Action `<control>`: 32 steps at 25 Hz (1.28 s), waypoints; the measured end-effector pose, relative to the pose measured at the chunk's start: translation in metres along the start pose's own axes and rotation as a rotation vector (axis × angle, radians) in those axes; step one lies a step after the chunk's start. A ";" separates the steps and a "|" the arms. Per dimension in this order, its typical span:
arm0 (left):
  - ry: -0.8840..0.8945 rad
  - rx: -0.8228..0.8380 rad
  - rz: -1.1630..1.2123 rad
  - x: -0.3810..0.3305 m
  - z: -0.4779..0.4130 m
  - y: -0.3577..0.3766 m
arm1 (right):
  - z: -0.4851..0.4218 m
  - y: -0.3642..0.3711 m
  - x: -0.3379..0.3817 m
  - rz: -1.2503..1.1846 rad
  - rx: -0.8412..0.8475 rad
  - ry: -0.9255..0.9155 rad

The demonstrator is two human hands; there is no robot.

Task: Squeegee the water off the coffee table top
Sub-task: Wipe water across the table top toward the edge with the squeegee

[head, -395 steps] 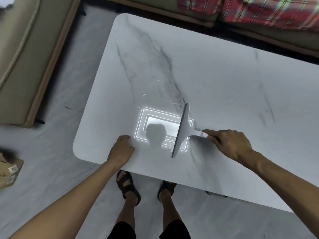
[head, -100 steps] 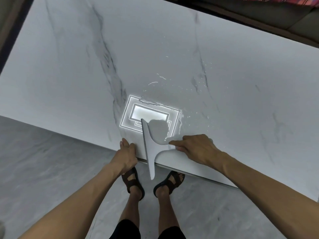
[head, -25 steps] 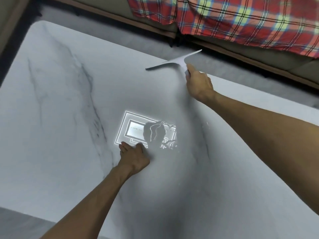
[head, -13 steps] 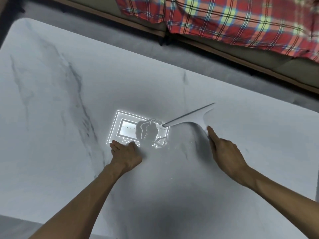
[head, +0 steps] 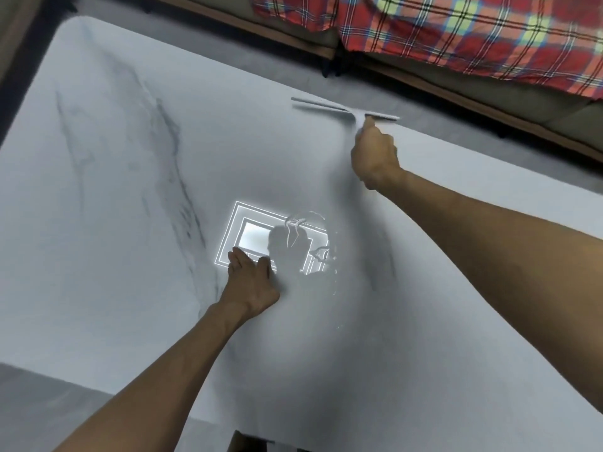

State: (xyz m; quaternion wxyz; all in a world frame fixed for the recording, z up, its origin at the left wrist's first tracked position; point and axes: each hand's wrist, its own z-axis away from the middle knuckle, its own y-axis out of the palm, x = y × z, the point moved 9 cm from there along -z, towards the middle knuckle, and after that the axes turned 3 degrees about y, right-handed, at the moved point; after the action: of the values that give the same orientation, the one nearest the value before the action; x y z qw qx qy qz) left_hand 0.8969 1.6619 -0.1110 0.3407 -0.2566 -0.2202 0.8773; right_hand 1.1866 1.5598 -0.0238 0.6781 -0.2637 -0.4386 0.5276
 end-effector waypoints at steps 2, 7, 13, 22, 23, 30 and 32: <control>0.072 -0.081 0.034 0.005 0.005 -0.006 | 0.016 0.027 0.020 0.080 0.026 -0.073; 0.208 -0.278 0.102 0.029 0.029 -0.021 | 0.106 0.075 -0.002 0.278 0.112 -0.403; 0.188 -0.230 0.085 0.044 0.042 -0.001 | 0.183 0.061 -0.123 0.416 0.249 -0.412; 0.195 -0.178 0.110 0.043 0.046 0.007 | 0.174 -0.008 -0.135 0.288 0.115 -0.285; 0.201 -0.184 0.113 0.045 0.046 0.006 | 0.153 -0.016 -0.115 0.235 0.060 -0.274; 0.238 -0.141 0.085 0.060 0.046 0.017 | 0.038 0.007 -0.024 0.054 0.009 -0.058; 0.237 -0.130 0.081 0.062 0.045 0.020 | 0.055 0.028 -0.023 0.109 0.021 -0.113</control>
State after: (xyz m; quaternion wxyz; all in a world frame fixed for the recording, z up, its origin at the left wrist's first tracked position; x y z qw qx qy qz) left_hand 0.8213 1.6830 -0.1057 0.3111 -0.3887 -0.2242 0.8378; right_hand 1.1233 1.5406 -0.0277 0.6252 -0.2496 -0.4555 0.5825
